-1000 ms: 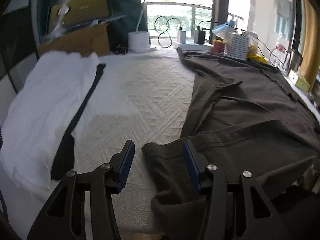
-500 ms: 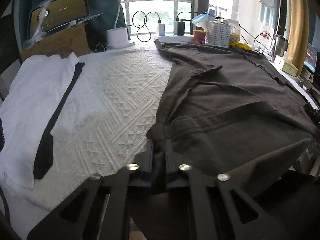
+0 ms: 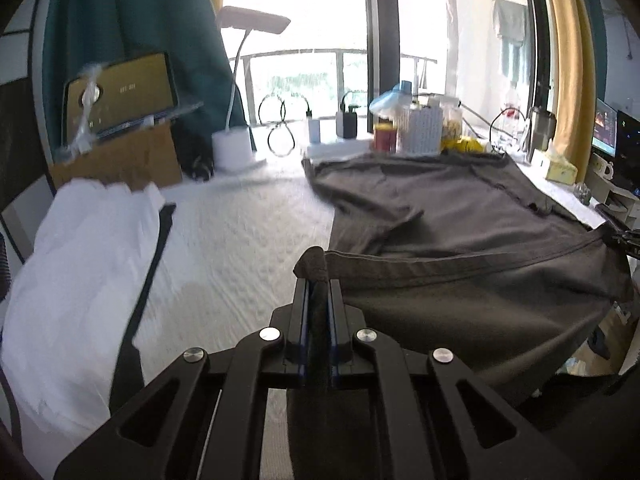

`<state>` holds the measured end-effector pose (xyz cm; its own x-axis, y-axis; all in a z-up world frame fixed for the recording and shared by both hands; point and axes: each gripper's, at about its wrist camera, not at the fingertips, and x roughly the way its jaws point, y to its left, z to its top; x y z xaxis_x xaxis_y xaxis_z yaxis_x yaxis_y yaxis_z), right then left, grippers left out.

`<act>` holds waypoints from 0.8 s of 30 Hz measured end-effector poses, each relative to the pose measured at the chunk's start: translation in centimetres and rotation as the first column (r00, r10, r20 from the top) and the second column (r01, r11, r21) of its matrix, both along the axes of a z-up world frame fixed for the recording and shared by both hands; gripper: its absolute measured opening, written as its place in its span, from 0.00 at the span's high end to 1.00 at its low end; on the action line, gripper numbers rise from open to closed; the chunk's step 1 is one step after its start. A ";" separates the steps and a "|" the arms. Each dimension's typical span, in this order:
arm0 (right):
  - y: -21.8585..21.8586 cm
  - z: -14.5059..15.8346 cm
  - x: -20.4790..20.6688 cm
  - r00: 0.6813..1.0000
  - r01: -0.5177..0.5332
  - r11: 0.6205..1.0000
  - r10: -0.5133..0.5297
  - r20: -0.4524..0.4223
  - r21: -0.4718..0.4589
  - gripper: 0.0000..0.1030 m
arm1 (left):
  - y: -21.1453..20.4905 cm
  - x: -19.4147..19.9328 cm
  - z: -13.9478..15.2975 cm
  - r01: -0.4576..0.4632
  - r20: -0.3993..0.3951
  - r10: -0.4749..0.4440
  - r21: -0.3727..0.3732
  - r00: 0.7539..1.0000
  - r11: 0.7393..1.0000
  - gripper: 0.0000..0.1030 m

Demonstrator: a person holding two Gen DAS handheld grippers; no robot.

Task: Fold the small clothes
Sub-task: 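Move both tools to the shirt hem and close them on it, then lift the hem with both tools and carry it toward the collar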

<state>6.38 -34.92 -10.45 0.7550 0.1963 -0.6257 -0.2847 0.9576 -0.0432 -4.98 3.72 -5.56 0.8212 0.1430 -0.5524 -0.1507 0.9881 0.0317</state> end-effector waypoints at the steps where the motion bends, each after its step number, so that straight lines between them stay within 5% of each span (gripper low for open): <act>1: -0.3 0.2 0.1 1.000 0.010 1.000 -0.010 0.002 0.007 0.93 | 0.0 0.2 0.2 0.002 0.006 -0.002 0.001 1.000 1.000 0.94; 24: -1.5 1.9 3.6 0.997 0.077 0.996 -0.077 0.003 0.037 0.93 | -0.4 5.7 1.1 0.037 -0.012 -0.036 0.012 0.999 0.999 0.94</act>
